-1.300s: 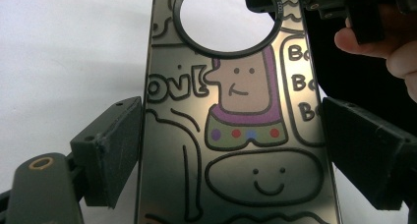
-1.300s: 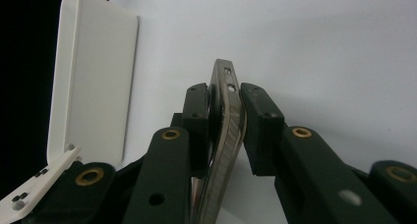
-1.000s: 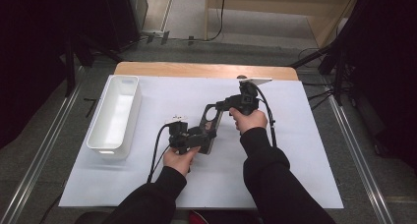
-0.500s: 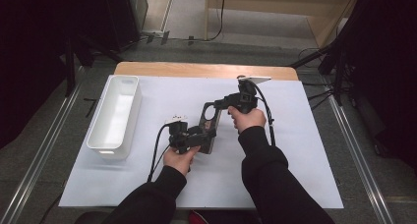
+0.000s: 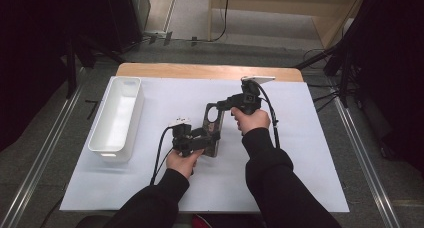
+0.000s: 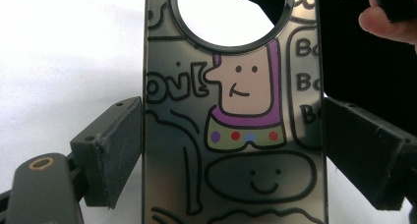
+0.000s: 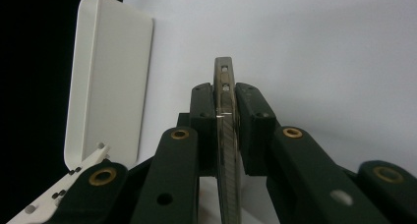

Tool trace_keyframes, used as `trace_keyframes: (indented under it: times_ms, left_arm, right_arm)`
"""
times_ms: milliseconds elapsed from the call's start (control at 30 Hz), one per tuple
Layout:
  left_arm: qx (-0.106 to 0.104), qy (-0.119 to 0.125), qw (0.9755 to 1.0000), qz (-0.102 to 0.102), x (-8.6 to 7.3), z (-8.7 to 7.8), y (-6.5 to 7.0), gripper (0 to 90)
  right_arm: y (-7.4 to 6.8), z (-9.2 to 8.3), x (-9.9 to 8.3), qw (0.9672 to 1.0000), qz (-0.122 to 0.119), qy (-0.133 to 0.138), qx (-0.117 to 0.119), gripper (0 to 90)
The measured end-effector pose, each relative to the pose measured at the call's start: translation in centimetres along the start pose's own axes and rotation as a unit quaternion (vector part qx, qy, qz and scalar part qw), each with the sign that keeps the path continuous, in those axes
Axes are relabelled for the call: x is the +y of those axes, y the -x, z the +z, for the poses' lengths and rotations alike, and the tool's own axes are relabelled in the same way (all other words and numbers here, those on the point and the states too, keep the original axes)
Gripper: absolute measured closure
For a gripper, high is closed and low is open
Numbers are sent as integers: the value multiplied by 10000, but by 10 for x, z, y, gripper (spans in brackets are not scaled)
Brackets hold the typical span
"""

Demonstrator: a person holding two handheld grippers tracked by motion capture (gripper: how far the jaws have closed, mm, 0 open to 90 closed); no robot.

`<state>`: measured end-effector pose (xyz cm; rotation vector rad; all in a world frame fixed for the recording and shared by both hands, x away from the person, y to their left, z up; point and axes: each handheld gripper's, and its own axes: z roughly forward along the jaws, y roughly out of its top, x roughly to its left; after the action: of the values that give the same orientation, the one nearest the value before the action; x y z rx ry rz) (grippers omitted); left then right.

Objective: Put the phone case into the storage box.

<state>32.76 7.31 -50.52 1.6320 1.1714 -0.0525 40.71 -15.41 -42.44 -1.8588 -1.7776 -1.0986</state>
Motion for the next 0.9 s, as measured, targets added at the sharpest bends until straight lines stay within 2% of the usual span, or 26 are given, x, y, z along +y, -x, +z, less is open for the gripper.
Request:
trace_keyframes:
  times_ms: [433, 533, 633, 900]
  left_arm:
    - [34, 30, 9999, 119, 2, -1, 1, 115]
    - [54, 28, 9998, 199, 4, -2, 2, 114]
    - [-1, -3, 9998, 174, 6, -2, 2, 115]
    - [42, -11, 9995, 328, 9, -2, 3, 115]
  right_arm:
    - [-3, -2, 1, 10000, -51, -4, 54, 774]
    - [-5, -4, 1, 9999, -100, 14, 58, 774]
    - [-7, -5, 1, 9998, -172, 16, 29, 774]
    - [-10, -8, 1, 9997, -227, 59, 32, 774]
